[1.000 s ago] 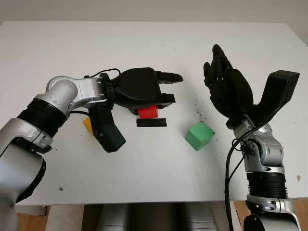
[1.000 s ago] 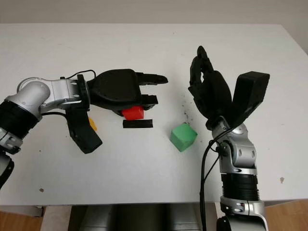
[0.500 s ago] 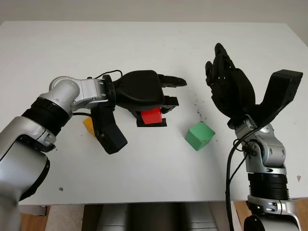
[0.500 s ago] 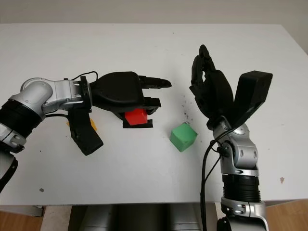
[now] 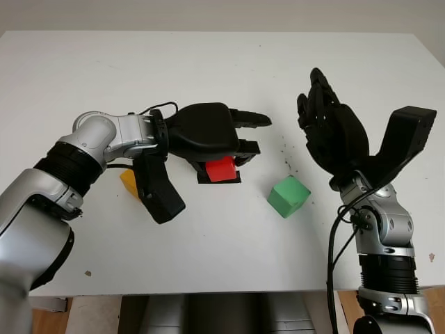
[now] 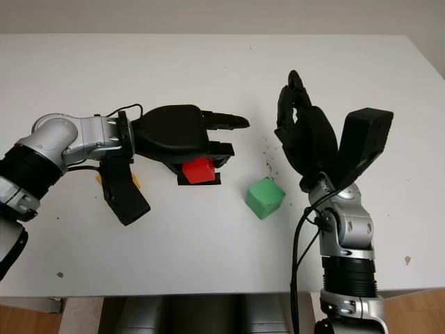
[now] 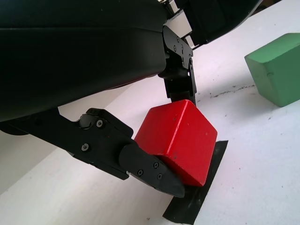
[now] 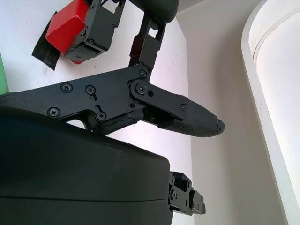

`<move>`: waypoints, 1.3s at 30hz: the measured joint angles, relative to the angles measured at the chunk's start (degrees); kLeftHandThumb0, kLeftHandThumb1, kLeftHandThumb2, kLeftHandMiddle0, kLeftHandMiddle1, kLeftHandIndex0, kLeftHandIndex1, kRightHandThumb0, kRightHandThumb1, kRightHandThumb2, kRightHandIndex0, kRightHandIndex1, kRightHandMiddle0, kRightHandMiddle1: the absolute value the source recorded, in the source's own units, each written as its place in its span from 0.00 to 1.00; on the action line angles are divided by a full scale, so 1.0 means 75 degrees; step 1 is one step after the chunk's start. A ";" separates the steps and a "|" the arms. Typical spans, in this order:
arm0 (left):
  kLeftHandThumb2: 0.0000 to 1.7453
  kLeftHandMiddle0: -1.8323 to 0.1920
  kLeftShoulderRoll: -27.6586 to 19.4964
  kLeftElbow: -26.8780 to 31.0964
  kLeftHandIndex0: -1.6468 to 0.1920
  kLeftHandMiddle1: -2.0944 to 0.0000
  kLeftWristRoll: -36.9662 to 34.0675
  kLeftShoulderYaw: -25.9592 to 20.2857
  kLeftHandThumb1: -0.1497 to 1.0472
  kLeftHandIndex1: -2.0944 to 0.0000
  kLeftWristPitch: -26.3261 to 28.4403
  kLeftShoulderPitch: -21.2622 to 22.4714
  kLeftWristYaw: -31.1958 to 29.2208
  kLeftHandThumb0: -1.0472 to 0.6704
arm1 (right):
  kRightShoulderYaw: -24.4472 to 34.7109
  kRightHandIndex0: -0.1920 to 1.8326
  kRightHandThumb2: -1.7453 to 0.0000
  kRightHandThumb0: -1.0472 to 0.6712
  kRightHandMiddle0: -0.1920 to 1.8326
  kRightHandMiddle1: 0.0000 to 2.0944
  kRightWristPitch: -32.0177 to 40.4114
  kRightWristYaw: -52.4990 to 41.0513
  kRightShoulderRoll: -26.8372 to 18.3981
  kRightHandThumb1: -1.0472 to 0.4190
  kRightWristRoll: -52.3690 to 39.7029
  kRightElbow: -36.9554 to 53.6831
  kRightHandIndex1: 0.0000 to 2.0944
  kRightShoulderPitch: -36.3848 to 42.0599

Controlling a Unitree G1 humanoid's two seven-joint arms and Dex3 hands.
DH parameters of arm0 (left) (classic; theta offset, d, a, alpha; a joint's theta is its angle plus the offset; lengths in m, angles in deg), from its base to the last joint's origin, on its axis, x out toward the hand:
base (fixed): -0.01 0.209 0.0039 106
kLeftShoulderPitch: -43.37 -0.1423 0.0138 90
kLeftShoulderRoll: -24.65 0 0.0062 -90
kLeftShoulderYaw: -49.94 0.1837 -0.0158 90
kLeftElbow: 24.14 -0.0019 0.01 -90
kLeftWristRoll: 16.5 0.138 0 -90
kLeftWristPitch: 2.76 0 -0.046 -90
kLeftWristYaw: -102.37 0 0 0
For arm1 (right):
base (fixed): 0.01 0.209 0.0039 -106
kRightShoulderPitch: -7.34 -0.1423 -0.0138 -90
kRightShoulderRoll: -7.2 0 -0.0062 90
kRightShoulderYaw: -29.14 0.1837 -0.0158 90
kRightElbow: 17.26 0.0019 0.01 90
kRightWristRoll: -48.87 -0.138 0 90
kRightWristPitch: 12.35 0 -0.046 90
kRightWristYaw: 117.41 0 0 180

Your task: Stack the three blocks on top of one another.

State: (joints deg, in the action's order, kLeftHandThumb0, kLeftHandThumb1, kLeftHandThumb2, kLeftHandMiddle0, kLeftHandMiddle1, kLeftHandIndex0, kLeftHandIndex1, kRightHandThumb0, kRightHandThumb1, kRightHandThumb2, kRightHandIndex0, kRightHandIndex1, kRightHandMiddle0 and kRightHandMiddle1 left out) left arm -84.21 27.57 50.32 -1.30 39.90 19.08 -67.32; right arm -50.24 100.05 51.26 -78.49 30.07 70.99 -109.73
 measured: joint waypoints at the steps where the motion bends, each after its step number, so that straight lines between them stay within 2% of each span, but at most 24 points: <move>1: 0.03 0.87 0.0000 0.0000 0.71 0.98 0.0048 0.0008 0.87 0.32 0.0005 0.0000 0.0012 0.36 | 0.0003 0.00 0.59 0.24 0.00 0.00 0.0000 -0.0004 0.0000 0.00 0.0000 0.0000 0.00 0.0001; 4: 0.03 0.90 -0.0005 0.0005 0.76 0.99 0.0196 0.0076 0.87 0.38 0.0043 0.0001 -0.0003 0.28 | 0.0008 0.00 0.59 0.24 0.00 0.00 0.0000 -0.0008 0.0000 0.00 -0.0001 0.0000 0.00 0.0001; 10: 0.03 0.94 -0.0024 0.0062 0.82 0.98 0.0289 0.0093 0.87 0.50 0.0034 0.0002 -0.0048 0.22 | 0.0008 0.00 0.59 0.23 0.00 0.00 0.0000 -0.0005 0.0000 0.00 0.0000 0.0035 0.00 0.0002; 12: 0.03 0.94 -0.0027 0.0061 0.83 0.98 0.0310 0.0102 0.86 0.54 -0.0017 0.0001 -0.0002 0.21 | 0.0008 0.00 0.59 0.23 0.00 0.00 0.0000 -0.0013 -0.0001 0.00 0.0000 0.0099 0.00 0.0004; 14: 0.03 0.95 -0.0028 0.0060 0.82 0.98 0.0322 0.0106 0.86 0.64 -0.0073 0.0004 0.0006 0.18 | 0.0010 0.00 0.59 0.23 0.00 0.00 0.0000 -0.0015 0.0000 0.00 -0.0008 0.0123 0.00 0.0005; 18: 0.03 0.96 -0.0033 0.0060 0.83 0.98 0.0337 0.0137 0.85 0.70 -0.0179 0.0007 0.0056 0.13 | 0.0014 0.00 0.60 0.23 0.00 0.00 0.0001 0.0013 0.0001 0.00 -0.0010 0.0133 0.00 0.0006; 27: 0.03 1.00 -0.0216 0.0198 0.99 1.00 0.0269 0.0128 0.88 0.89 -0.0372 0.0089 -0.0243 0.07 | 0.0011 0.00 0.58 0.24 0.00 0.00 0.0001 0.0034 0.0031 0.00 -0.0009 0.0136 0.00 0.0029; 32: 0.03 1.00 -0.0781 0.0884 0.99 1.00 -0.0358 -0.0319 0.87 0.95 -0.0408 0.0067 -0.1102 0.07 | 0.0011 0.00 0.58 0.24 0.00 0.00 0.0004 0.0076 0.0098 0.00 -0.0022 0.0195 0.00 0.0075; 35: 0.03 1.00 -0.1303 0.1457 0.99 1.00 -0.1305 -0.0984 0.86 0.95 -0.0257 -0.0152 -0.1950 0.12 | 0.0014 0.00 0.58 0.24 0.00 0.00 0.0015 0.0091 0.0102 0.00 -0.0027 0.0255 0.00 0.0095; 39: 0.03 1.00 -0.1897 0.2178 0.97 1.00 -0.2514 -0.1885 0.84 0.95 0.0354 -0.0731 -0.3123 0.14 | 0.0018 0.00 0.57 0.24 0.00 0.00 0.0071 0.0092 0.0103 0.00 -0.0034 0.0255 0.00 0.0105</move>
State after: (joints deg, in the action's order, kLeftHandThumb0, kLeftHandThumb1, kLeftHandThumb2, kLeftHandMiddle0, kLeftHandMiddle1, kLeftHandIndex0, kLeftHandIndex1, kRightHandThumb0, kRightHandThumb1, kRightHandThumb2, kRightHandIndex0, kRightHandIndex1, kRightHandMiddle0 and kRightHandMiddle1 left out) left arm -98.44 43.91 31.46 -15.44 42.56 13.59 -90.74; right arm -50.11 100.58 51.94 -77.72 29.81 72.91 -108.94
